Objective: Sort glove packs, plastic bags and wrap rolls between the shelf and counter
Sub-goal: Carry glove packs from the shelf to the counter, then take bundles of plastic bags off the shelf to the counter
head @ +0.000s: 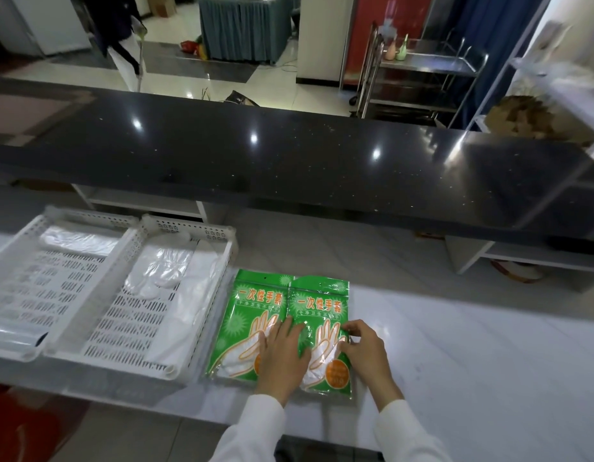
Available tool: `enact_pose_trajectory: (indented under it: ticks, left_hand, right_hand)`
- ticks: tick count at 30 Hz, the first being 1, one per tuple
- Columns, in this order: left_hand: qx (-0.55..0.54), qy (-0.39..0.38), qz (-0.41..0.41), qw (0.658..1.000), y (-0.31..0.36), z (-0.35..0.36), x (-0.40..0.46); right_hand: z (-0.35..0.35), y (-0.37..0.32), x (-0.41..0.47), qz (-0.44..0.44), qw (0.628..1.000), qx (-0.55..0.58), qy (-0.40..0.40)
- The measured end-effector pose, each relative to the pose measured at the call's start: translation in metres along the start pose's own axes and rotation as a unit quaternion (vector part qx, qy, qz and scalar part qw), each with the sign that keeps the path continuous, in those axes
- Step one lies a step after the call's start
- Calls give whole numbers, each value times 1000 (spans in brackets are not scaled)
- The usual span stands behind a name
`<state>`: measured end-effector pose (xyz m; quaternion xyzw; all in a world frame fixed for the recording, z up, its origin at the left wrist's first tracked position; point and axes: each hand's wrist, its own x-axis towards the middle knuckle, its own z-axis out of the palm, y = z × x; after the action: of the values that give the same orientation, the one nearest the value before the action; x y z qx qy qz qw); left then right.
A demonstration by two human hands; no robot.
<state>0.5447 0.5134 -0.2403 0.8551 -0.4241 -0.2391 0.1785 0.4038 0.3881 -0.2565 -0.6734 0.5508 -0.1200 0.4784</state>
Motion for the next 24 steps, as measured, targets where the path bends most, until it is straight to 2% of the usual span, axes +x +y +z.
enact_pose_trajectory:
  ticks: [8,12,16,24]
  left_hand:
    - [10,-4,14,1000,-2,1,-1]
    - [-7,19,22,1000,1,-2,-5]
    - [-95,50,60,992,18,-4,-9]
    - [-295,37,86,951,95,4,-27]
  right_hand:
    - [-2,3,-18,4,998,57,-12]
    - [-19,9,-28,-9,997,78,14]
    - [-42,13,-35,-21,993,110,23]
    - [-118,26,-67,-58,984,162,47]
